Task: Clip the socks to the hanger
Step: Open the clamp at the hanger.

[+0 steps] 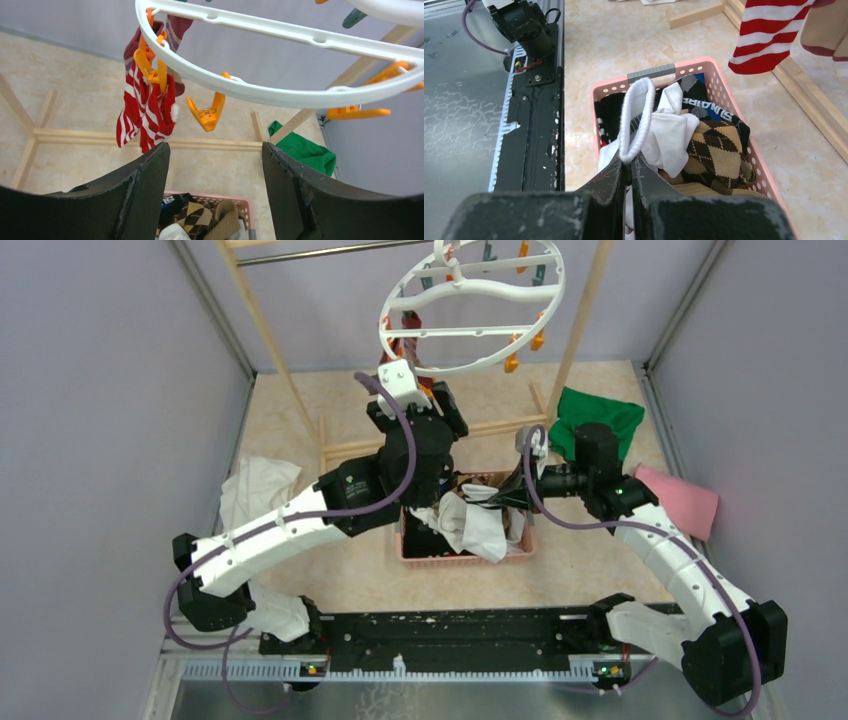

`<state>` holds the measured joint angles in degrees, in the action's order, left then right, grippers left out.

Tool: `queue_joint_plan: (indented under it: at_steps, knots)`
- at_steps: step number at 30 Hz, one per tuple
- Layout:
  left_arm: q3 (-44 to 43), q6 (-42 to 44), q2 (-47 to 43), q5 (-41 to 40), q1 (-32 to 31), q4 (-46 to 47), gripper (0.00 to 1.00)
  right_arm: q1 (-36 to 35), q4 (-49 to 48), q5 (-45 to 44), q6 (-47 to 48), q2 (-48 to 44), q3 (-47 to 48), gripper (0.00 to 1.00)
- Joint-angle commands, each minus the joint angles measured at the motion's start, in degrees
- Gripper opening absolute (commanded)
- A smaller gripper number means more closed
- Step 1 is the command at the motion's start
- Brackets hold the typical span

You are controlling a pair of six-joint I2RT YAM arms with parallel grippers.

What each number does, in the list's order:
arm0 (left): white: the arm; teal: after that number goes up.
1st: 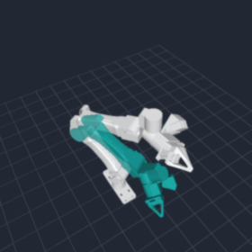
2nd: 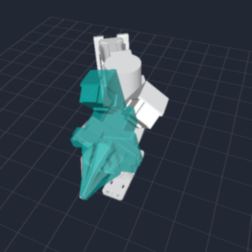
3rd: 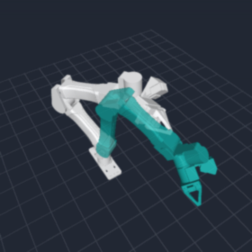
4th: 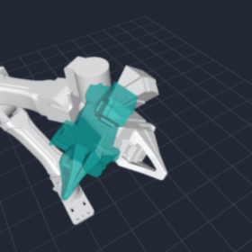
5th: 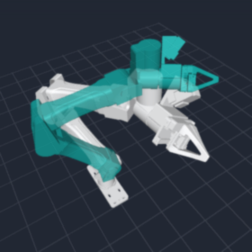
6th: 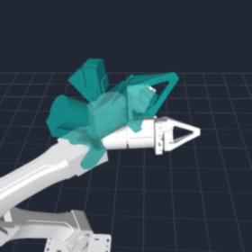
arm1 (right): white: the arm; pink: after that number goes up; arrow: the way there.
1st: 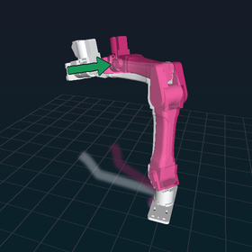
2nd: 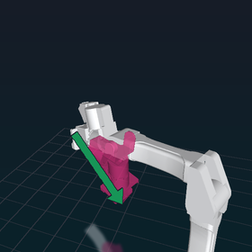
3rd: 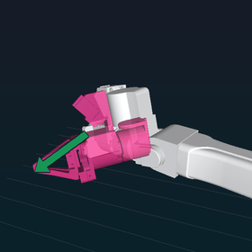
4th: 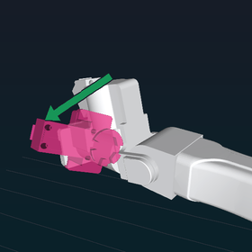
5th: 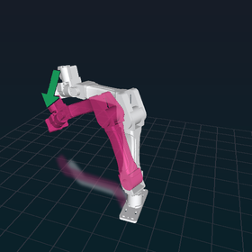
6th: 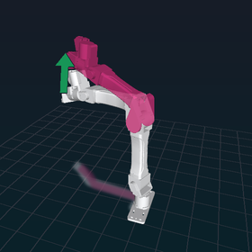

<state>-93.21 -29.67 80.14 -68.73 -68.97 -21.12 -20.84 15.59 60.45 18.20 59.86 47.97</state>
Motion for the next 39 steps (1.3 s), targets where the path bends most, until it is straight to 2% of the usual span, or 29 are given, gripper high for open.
queue_joint_plan:
  at_steps: [1,11,18,23,28,31,39]
  knots:
    - [-3.8,-10.6,1.2,7.1,3.6,-11.0,0.73,-0.5,-2.2,0.5,-1.0,-1.5,0.2,0.00]
    - [-5.4,-12.1,2.4,9.7,5.3,-11.6,0.75,-0.9,-2.4,0.5,-0.9,-1.8,0.1,0.00]
    - [-6.9,-11.5,4.5,7.0,5.9,-10.4,0.73,-1.0,-2.5,0.6,-1.1,-2.3,0.0,0.00]
    - [-5.2,-9.5,5.1,3.7,6.0,-6.1,0.72,-1.1,-2.4,0.8,-1.3,-2.7,0.0,0.00]
    - [0.2,-5.9,3.4,1.5,6.7,3.3,0.71,-1.1,-2.4,0.9,-1.3,-3.1,-0.1,0.00]
    - [2.7,-6.4,2.0,4.3,8.3,5.9,0.71,-1.1,-2.4,1.0,-1.4,-3.2,-0.1,0.00]
    - [2.9,-6.6,2.5,6.1,9.7,8.0,0.71,-1.1,-2.6,1.2,-1.6,-3.3,-0.1,0.00]
